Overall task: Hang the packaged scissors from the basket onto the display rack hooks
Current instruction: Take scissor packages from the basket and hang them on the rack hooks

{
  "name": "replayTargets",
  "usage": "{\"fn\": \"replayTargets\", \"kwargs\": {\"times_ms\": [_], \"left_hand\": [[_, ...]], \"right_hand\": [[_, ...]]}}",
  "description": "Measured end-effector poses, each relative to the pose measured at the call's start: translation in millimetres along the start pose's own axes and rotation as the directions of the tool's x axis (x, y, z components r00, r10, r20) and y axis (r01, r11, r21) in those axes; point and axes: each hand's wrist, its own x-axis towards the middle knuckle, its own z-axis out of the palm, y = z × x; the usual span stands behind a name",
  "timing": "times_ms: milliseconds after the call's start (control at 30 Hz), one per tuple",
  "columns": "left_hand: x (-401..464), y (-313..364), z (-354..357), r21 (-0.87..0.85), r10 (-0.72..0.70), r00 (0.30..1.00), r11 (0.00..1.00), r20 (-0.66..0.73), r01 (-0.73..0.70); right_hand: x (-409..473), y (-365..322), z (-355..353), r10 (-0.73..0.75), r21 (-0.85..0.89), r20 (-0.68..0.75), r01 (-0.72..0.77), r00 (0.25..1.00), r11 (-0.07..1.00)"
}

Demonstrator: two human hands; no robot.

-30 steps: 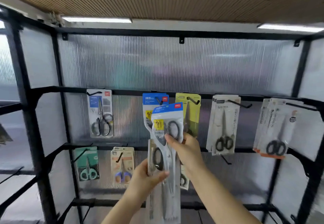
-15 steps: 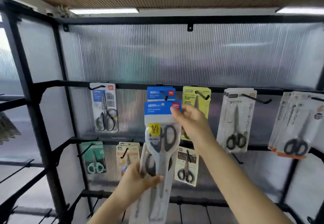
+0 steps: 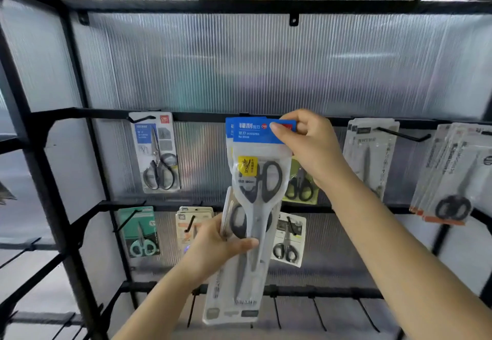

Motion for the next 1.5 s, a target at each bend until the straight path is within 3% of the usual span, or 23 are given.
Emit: {"fn": "replayTargets", "kwargs": {"times_ms": [467,733,967,1167,1267,1367,1433,1500], "left_hand": [[14.9,-15.5,6.5,-0.011,-0.040,0.996,0.999,0.078,0.041],[42.1,-23.4,6.3,-0.088,-0.172,0.984,0.982,-0.042,0.168],[64.0,-36.0,-4.8,-0.091,-0.188,0.974,0.980,-0.130,0.177],[58.8,-43.3,-24.6,-0.170,-0.197,0.964,0.971,-0.178,0.167],[50.7,-47.2,-41.1,-0.181,-0.207,0.953,0.969,-0.222,0.169],[38.4,-47.8,-59.5,-0.191,-0.199,0.943,0.970,-0.266,0.151],[30.3,-44.9,-70.6,-0.098,-0.133,0.936,0.989,-0.325,0.107],[21.2,-39.2,-78.5,0.062,-0.027,0.926,0.997,-0.377,0.055]], "right_hand": [[4.7,15.7,11.9,-0.014,-0.130,-0.010,0.013,1.000,0.991],[40.1,45.7,37.1,0.009,-0.240,-0.090,-0.030,0.996,0.970],[58.9,51.4,50.0,0.001,-0.415,-0.152,-0.065,0.988,0.907],[56.2,55.1,55.2,-0.013,-0.454,-0.210,-0.086,0.978,0.887],[43.7,53.0,57.3,-0.083,-0.475,-0.188,-0.016,0.979,0.880],[22.0,47.5,61.2,-0.308,-0.648,-0.121,0.160,0.944,0.745],[8.1,43.2,63.5,-0.366,-0.674,-0.087,0.216,0.926,0.707],[-3.5,43.8,62.1,-0.325,-0.658,-0.075,0.198,0.943,0.727]]}}
